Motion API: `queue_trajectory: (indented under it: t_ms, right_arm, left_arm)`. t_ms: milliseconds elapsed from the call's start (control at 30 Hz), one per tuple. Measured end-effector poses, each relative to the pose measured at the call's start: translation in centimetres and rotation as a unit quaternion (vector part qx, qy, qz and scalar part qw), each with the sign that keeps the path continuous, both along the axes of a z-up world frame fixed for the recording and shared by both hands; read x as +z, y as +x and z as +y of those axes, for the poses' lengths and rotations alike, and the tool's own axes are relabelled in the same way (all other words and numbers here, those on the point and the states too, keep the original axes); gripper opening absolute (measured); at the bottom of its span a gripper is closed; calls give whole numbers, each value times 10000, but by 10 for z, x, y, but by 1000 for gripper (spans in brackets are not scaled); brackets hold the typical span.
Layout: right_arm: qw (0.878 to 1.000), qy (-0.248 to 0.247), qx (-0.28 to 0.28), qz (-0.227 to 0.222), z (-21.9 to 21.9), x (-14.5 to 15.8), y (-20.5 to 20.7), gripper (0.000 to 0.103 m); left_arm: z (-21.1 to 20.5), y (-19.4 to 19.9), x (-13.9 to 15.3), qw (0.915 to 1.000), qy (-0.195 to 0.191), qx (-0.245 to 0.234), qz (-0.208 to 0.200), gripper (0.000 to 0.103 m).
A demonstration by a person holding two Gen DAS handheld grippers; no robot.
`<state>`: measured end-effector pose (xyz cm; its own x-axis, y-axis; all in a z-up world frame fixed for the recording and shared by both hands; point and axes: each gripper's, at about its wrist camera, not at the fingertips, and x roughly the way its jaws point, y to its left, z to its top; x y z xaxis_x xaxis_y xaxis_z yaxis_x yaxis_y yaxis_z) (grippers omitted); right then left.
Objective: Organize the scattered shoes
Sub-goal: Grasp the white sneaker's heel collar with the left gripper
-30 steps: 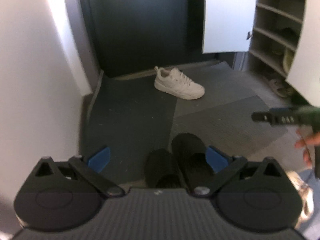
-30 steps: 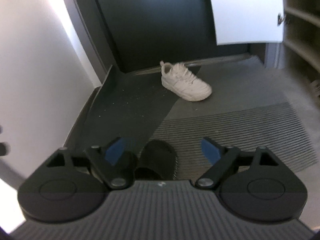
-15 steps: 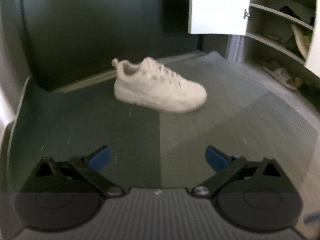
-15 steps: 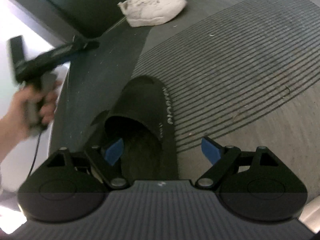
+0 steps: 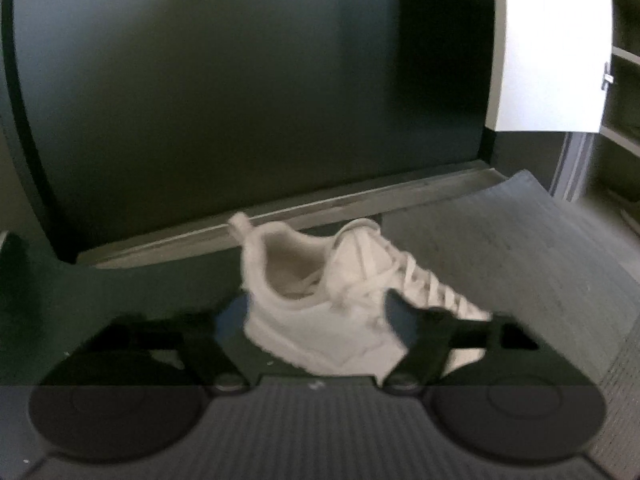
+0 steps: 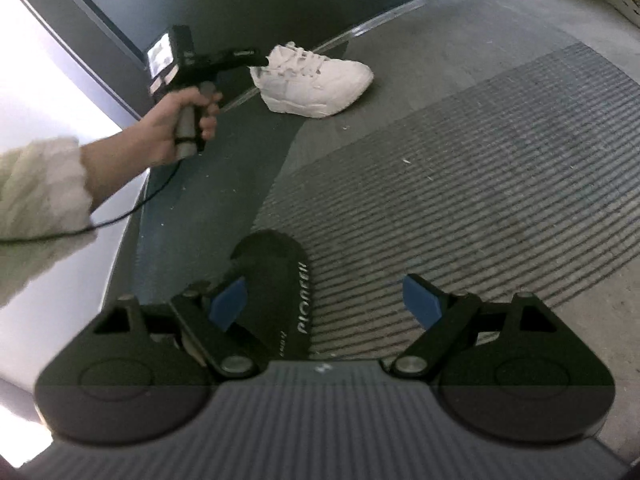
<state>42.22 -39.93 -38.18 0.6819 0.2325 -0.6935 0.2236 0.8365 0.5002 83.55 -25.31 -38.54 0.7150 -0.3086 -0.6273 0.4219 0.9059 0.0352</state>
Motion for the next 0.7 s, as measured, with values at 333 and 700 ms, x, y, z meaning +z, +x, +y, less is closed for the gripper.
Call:
queue_trajectory:
  t_ms: [333, 700]
  right_arm:
    - [9992, 48, -318, 249, -16, -11, 1, 87]
    - [9995, 200, -221, 109, -2, -11, 25, 87]
  left_arm:
    - [-8, 5, -3, 9986, -221, 384, 290, 0]
    - [16, -19, 4, 9943, -653, 29, 840, 0]
